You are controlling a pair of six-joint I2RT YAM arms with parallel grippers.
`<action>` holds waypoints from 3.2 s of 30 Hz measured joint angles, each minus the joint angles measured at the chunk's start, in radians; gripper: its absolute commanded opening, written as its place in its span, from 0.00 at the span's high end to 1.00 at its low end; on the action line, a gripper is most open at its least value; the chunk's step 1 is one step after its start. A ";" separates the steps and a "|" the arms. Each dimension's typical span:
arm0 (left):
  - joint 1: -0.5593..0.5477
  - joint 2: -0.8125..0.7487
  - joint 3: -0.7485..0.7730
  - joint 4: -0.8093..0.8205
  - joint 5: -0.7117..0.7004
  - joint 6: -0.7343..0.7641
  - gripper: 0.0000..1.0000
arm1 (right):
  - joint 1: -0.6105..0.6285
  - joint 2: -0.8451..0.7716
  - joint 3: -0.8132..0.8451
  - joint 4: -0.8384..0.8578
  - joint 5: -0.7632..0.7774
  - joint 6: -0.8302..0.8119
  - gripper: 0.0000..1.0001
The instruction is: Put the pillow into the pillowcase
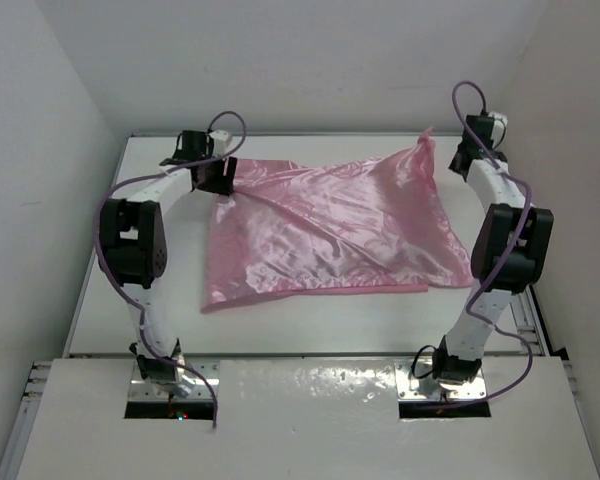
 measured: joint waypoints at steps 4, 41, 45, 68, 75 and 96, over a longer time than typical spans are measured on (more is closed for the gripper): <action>0.031 0.000 0.126 -0.083 0.009 0.004 0.19 | 0.026 -0.052 -0.183 -0.001 -0.052 0.025 0.97; 0.043 0.425 0.449 0.067 -0.076 -0.016 0.82 | 0.111 -0.158 -0.112 -0.149 0.055 0.138 0.25; 0.043 0.425 0.454 0.068 -0.076 -0.002 1.00 | 0.087 0.093 0.220 -0.124 0.033 0.148 0.19; 0.060 0.425 0.458 0.043 -0.213 0.049 1.00 | -0.079 0.594 0.526 0.246 -0.074 0.457 0.60; 0.064 0.426 0.486 0.024 -0.235 0.051 1.00 | -0.114 0.639 0.537 0.230 -0.067 0.489 0.03; 0.064 0.425 0.588 -0.031 -0.161 0.057 0.16 | -0.038 0.105 -0.133 0.011 0.027 0.301 0.01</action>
